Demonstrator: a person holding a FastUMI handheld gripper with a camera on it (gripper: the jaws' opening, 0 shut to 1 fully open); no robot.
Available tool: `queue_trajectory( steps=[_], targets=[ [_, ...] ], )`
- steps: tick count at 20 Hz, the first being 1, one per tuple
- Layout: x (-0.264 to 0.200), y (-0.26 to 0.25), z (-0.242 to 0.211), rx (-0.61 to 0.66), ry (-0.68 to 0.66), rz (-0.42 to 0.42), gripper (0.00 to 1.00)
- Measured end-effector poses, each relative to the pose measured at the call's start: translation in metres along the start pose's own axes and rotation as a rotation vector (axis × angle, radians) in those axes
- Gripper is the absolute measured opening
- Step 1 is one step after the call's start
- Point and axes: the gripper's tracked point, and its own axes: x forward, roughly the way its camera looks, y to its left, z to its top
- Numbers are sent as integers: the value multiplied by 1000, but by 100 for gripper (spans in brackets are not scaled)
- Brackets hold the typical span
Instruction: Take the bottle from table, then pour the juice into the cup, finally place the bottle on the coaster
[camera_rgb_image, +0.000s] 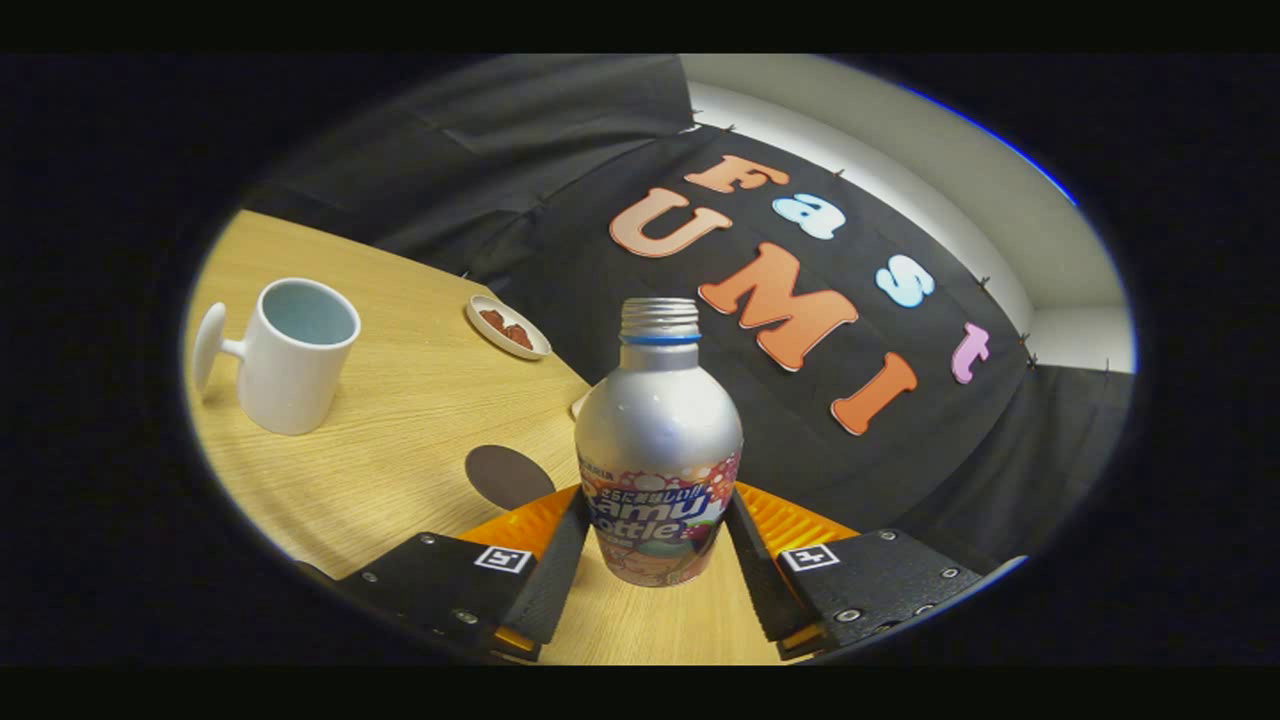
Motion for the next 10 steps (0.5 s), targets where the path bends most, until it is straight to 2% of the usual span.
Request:
queue_trajectory(
  steps=[5, 10],
  targets=[
    [1, 4, 24, -219, -88, -39, 76],
    [0, 8, 46, -332, -155, -59, 75]
  ],
)
